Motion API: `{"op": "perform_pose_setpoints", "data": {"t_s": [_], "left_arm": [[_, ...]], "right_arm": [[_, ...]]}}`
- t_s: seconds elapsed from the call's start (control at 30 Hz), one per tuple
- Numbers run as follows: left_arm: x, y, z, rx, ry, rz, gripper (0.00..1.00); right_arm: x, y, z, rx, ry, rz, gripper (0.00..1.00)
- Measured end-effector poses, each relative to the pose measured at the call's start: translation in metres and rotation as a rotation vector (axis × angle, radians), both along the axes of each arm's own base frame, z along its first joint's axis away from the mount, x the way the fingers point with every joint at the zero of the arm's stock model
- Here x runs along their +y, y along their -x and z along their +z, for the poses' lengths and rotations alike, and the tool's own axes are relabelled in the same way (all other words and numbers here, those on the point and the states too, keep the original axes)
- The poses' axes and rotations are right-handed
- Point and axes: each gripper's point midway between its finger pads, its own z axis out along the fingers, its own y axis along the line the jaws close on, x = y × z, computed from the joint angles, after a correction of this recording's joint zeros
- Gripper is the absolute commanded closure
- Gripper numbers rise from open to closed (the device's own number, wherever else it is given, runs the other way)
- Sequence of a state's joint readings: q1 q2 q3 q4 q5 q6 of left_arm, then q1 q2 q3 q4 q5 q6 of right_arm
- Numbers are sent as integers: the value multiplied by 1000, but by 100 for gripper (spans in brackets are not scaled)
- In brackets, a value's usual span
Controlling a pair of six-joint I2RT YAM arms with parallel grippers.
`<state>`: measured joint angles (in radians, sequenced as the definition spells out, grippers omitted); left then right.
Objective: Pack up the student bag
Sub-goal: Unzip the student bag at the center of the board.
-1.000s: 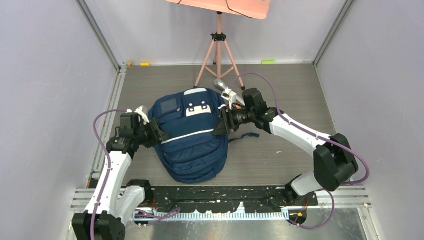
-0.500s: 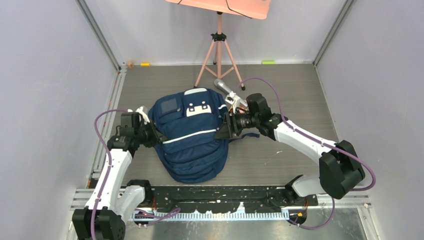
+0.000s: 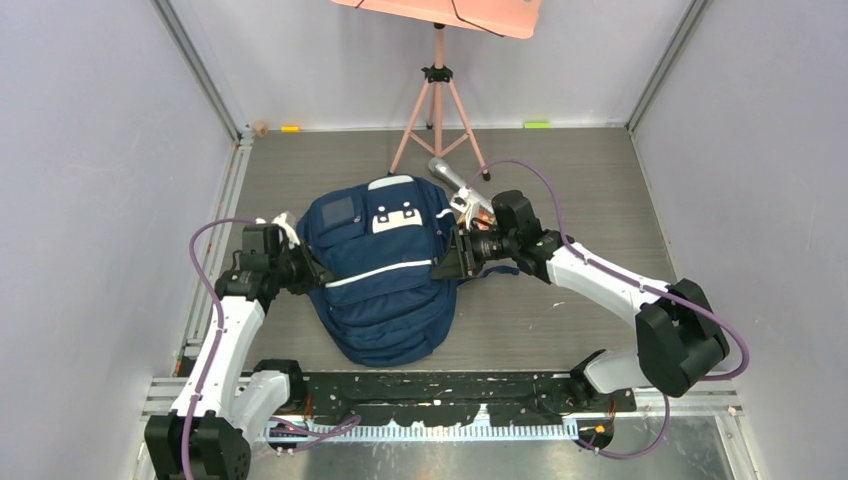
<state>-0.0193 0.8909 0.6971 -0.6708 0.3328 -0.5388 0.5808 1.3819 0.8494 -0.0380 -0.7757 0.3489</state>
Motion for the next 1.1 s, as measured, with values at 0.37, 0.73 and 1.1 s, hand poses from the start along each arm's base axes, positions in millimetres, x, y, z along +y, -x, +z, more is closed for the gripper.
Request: {"op": "perform_pose_setpoints", "data": {"t_s": [0.37,0.73,1.1], "left_arm": [[1,0,0,-1,-6,4,100],[1,0,4,-18,-4,10,100],[4,1,4,-38,-1,50,100]], "right_arm": [[-7,-1,-19,50,58,-57,97],[-20,3,-15,-26,106,-148,99],[-10,31,-17,-132,221,-180,100]]}}
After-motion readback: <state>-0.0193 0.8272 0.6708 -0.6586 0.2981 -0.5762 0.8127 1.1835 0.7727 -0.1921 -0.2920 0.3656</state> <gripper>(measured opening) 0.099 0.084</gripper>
